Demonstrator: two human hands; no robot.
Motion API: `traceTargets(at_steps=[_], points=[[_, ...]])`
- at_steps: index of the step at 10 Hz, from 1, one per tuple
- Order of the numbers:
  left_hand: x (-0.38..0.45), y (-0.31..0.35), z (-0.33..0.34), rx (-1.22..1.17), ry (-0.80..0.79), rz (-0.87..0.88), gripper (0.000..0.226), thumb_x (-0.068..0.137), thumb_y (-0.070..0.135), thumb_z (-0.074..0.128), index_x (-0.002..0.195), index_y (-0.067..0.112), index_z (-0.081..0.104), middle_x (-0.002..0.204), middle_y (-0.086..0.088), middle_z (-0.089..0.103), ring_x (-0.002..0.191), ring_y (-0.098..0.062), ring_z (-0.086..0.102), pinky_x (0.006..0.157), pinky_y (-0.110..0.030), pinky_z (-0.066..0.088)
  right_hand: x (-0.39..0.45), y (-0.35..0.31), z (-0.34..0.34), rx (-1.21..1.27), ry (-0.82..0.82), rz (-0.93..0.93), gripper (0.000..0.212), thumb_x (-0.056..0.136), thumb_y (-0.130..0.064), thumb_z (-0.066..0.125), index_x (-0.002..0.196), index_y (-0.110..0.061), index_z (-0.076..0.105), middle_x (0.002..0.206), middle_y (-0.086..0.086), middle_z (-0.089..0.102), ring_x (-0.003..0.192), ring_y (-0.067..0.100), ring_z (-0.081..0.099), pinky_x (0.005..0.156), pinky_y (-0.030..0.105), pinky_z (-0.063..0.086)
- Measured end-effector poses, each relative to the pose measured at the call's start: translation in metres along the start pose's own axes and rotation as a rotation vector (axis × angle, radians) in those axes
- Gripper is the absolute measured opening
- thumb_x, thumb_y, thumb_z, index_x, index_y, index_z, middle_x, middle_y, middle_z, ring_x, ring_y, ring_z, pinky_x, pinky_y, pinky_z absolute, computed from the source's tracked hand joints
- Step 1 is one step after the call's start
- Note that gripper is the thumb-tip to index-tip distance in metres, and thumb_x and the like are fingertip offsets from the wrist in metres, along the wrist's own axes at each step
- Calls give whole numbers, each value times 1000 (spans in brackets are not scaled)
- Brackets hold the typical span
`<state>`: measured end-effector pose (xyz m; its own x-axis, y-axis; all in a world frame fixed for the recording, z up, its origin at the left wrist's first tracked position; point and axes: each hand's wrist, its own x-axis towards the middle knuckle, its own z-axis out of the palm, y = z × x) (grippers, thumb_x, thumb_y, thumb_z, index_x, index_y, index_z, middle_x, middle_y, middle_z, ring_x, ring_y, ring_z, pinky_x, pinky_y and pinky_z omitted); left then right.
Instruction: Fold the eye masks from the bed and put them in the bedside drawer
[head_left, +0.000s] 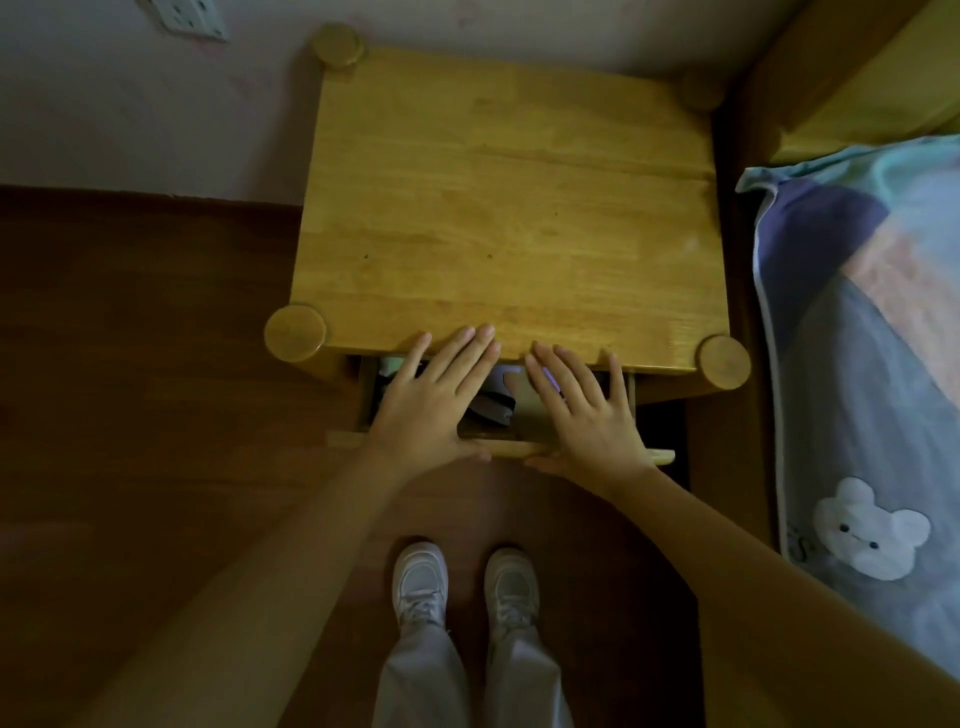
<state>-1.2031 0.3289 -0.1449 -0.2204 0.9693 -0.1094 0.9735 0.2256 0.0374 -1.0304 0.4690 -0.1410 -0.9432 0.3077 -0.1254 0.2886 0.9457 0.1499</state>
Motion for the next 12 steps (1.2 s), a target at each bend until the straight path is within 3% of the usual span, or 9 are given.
traceTargets(at_steps=[2,3,5,6,8,9,10,11,12], points=[[15,-1,-6,43,177,64,91,61,65,73,132,12,54,140,-5,53,127,-21,52,103,-40,41,16,6,1,-38,190,-21,103,57,-56,81,141,-11,41,133,6,56,115,26,58,93,50,48],[26,-6,-4,108,275,167,71,63,56,77,116,11,62,123,-7,64,110,-22,61,95,-36,48,26,6,6,-90,322,0,67,73,-41,76,131,-15,53,115,4,65,92,25,63,82,41,51],[44,-15,4,236,413,319,49,72,41,75,101,13,47,100,-1,65,87,-16,62,87,-33,52,46,8,13,-138,452,-41,20,89,-20,54,107,-17,63,97,5,66,78,25,60,72,38,49],[48,-13,10,248,529,334,29,77,21,71,94,14,48,94,0,67,84,-17,56,83,-31,54,52,9,18,-132,504,-52,6,91,-18,54,96,-15,56,93,6,65,73,25,59,67,38,48],[51,-16,11,281,603,372,14,82,8,61,87,15,50,84,3,68,74,-13,60,77,-26,55,64,6,22,-82,622,-40,19,91,-18,60,88,-15,40,79,3,59,63,21,53,56,35,42],[51,-15,11,249,589,359,12,85,7,56,81,17,60,82,3,68,71,-12,62,76,-27,56,65,7,21,-78,630,-43,22,90,-18,60,87,-15,39,77,3,58,62,21,53,54,35,41],[51,-14,9,233,594,362,13,89,5,50,86,16,57,84,2,68,72,-13,62,75,-27,55,65,6,17,-87,592,-35,22,87,-14,61,86,-15,39,76,3,59,61,20,54,54,34,42],[50,-16,-5,151,436,322,17,80,11,63,96,14,56,94,0,67,80,-15,64,72,-29,53,64,7,-1,-10,443,-26,14,83,-10,58,87,-13,45,80,4,59,65,22,57,56,34,44],[44,-14,-23,-4,307,230,28,77,27,72,100,14,62,103,-3,64,92,-21,62,76,-35,51,59,8,-18,193,179,-2,33,76,-30,71,99,-13,53,97,6,60,84,25,61,66,38,48]])
